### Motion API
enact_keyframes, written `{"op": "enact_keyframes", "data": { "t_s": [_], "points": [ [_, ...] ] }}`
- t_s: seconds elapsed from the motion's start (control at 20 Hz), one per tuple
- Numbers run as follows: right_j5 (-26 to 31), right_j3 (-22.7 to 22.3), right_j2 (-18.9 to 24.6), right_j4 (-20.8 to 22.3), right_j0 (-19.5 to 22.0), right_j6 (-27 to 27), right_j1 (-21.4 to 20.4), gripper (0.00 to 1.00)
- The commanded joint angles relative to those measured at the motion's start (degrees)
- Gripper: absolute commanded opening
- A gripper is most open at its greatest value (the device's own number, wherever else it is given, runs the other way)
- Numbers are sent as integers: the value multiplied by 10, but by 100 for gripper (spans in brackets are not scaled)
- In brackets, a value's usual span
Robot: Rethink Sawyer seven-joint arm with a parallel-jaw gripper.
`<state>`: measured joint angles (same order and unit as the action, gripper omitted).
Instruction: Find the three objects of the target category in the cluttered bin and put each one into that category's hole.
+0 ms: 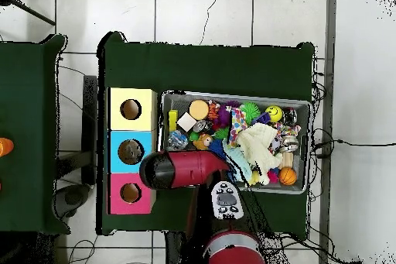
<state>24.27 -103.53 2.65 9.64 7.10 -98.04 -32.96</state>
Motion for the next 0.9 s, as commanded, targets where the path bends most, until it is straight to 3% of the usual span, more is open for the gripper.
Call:
{"op": "enact_keyframes", "data": {
  "t_s": [0.05, 0.2, 0.3, 0.5, 0.9],
  "points": [
    [7, 0, 2, 5, 45, -51, 25, 100],
    [48, 21, 3, 18, 67, -11, 9, 100],
    [38, 30, 11, 20, 74, -9, 25, 100],
    [-72, 42, 32, 5, 62, -66, 127, 100],
    [-174, 87, -1, -26, -7, -132, 232, 100]
  ]
}}
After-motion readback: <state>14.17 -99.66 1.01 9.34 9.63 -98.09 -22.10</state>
